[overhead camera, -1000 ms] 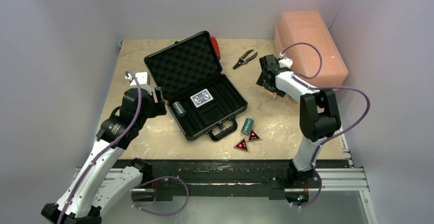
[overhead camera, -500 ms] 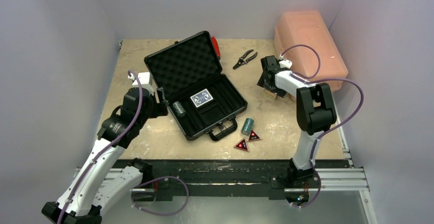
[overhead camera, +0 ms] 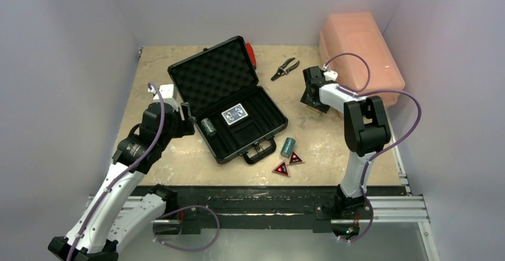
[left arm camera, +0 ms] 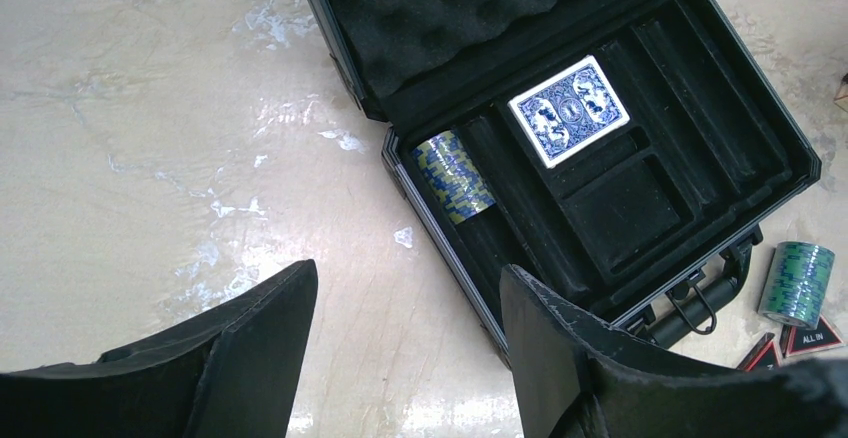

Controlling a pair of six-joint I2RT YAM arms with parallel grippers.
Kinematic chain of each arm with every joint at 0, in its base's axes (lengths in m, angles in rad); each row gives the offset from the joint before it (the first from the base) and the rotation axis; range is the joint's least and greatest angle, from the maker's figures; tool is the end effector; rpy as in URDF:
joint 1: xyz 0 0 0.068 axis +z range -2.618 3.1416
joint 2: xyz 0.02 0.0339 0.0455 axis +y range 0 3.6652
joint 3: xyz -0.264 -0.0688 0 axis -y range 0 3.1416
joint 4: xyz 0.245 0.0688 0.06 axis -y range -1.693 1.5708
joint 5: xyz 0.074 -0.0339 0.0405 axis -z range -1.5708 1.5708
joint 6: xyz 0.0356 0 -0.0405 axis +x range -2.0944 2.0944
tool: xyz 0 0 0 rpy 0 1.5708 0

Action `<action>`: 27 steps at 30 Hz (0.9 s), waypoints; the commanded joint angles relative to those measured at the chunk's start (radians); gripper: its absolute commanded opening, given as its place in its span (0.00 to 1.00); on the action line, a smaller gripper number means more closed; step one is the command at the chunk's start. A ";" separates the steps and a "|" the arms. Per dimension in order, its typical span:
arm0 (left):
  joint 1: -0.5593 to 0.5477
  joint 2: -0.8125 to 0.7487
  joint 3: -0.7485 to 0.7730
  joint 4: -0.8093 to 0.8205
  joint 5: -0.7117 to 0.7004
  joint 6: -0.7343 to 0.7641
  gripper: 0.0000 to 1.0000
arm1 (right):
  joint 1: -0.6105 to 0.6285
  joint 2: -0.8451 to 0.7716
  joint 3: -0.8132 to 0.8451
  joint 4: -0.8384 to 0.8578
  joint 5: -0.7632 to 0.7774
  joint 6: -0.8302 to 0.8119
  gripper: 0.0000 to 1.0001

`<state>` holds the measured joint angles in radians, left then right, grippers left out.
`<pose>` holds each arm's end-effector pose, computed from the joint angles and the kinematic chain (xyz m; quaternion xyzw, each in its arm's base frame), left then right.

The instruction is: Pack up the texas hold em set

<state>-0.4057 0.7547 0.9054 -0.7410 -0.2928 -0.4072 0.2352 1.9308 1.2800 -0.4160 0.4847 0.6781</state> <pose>0.1425 -0.0500 0.3303 -0.0693 0.8727 -0.0659 0.4787 0.3882 0.0760 0.1675 0.2649 0.9040 -0.1019 0.3197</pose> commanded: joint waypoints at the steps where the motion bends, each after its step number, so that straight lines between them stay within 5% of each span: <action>1: 0.007 -0.018 0.031 0.027 -0.013 0.011 0.67 | 0.000 -0.012 -0.022 0.030 -0.020 -0.033 0.69; 18: 0.007 -0.048 0.029 0.020 -0.038 0.012 0.66 | 0.007 -0.189 -0.236 0.041 -0.184 -0.011 0.60; 27: 0.007 -0.071 0.021 0.032 -0.017 0.023 0.66 | 0.033 -0.363 -0.404 0.002 -0.239 0.094 0.68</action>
<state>-0.4057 0.6952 0.9054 -0.7414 -0.3176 -0.4011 0.2565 1.6485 0.9432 -0.3531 0.3111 0.6918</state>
